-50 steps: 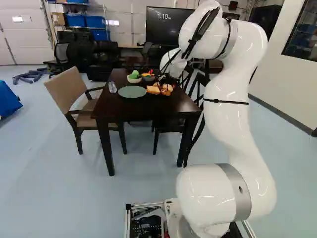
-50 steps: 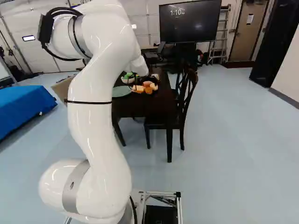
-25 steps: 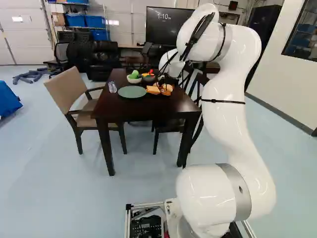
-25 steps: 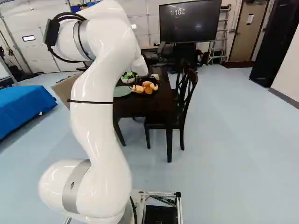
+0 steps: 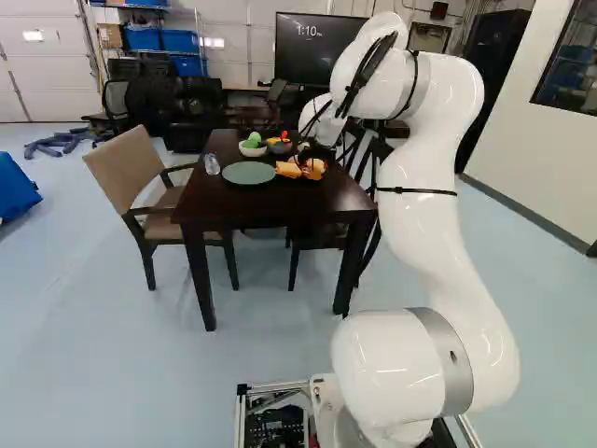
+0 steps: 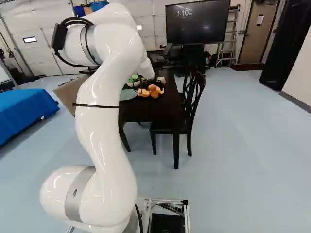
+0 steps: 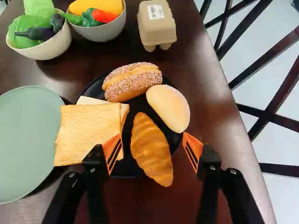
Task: Move the croissant to the empty plate
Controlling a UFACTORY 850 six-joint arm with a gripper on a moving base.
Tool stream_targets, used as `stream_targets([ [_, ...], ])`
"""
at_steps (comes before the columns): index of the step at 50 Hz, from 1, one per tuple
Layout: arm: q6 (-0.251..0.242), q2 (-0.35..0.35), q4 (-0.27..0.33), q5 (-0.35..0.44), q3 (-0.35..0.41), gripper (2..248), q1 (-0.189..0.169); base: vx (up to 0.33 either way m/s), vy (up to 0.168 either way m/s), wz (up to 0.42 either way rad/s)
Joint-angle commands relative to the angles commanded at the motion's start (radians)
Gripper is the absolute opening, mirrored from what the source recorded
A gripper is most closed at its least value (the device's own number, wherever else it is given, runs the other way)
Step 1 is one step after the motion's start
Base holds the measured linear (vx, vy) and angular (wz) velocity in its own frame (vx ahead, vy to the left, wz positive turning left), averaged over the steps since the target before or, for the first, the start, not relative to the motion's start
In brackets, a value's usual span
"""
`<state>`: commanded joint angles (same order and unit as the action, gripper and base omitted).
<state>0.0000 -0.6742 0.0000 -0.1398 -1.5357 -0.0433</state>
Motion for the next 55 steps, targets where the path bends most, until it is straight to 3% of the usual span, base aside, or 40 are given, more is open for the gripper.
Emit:
stream_targets([
  [27, 0.0, -0.028, 0.0, -0.058, -0.04, 189, 0.001, 0.0, 0.0, 0.0],
  [48, 0.0, -0.028, 0.0, -0.059, -0.04, 189, 0.001, 0.0, 0.0, 0.0],
  [53, 0.0, -0.028, 0.0, -0.059, -0.04, 187, 0.001, 0.0, 0.0, 0.0],
  [55, 0.0, -0.028, 0.0, -0.059, -0.04, 174, 0.001, 0.0, 0.0, 0.0],
])
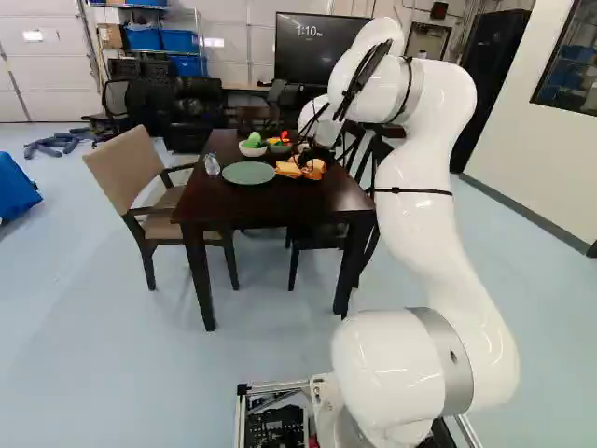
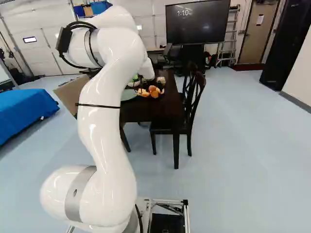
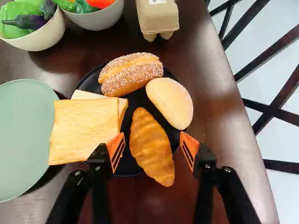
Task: Move the croissant to the empty plate
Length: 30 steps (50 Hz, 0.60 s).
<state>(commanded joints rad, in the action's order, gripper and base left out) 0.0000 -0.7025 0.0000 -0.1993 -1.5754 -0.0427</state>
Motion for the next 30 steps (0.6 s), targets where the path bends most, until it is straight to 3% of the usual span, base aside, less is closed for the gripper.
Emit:
stream_targets([
  [8, 0.0, 0.0, 0.0, 0.0, 0.0, 162, 0.0, 0.0, 0.0, 0.0],
  [9, 0.0, 0.0, 0.0, 0.0, 0.0, 150, 0.0, 0.0, 0.0, 0.0],
  [14, 0.0, 0.0, 0.0, 0.0, 0.0, 150, 0.0, 0.0, 0.0, 0.0],
  [15, 0.0, 0.0, 0.0, 0.0, 0.0, 137, 0.0, 0.0, 0.0, 0.0],
  [30, 0.0, 0.0, 0.0, 0.0, 0.0, 135, 0.0, 0.0, 0.0, 0.0],
])
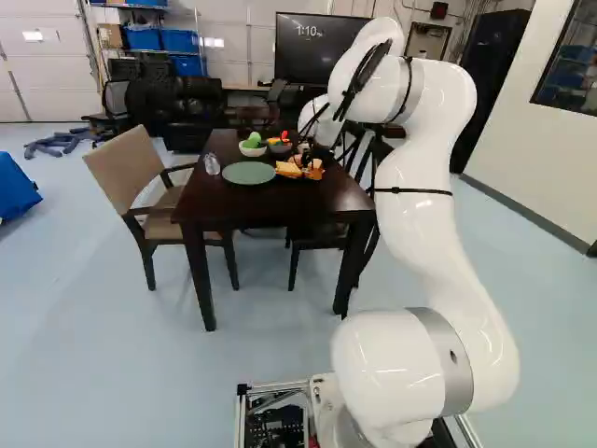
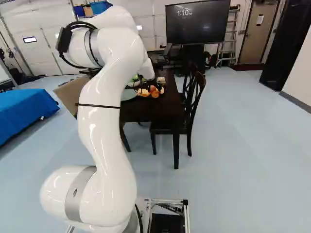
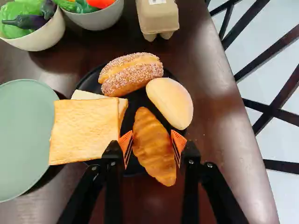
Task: Move the croissant to the empty plate
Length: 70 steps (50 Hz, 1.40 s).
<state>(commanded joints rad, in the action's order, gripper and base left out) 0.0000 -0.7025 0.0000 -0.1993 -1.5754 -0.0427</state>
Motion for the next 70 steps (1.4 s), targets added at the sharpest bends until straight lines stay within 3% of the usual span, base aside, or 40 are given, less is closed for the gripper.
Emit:
stream_targets([
  [26, 0.0, 0.004, 0.0, 0.0, 0.001, 135, 0.0, 0.0, 0.0, 0.0],
  [70, 0.0, 0.092, 0.0, 0.0, 0.017, 135, 0.004, 0.0, 0.0, 0.0],
])
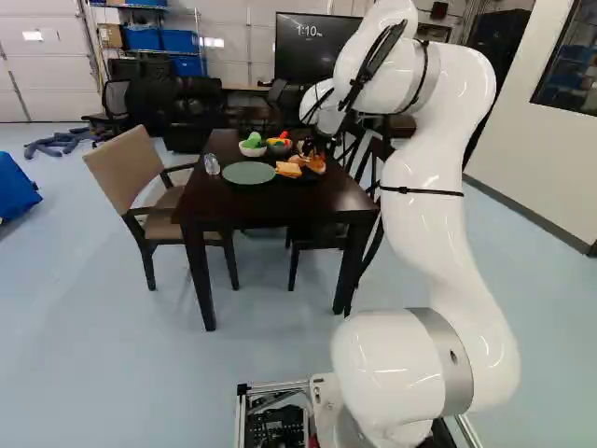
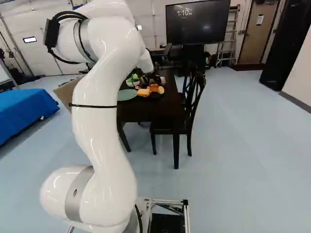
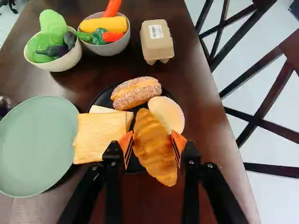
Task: Move the croissant to the empty plate
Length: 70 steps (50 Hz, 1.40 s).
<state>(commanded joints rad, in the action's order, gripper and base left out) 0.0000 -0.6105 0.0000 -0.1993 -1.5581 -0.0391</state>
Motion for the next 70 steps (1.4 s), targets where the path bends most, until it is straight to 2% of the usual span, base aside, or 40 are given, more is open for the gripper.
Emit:
stream_targets([
  [51, 0.0, 0.087, 0.0, 0.0, -0.007, 135, 0.119, 0.0, 0.0, 0.0],
  [70, 0.0, 0.078, 0.0, 0.0, -0.019, 135, 0.166, 0.0, 0.0, 0.0],
])
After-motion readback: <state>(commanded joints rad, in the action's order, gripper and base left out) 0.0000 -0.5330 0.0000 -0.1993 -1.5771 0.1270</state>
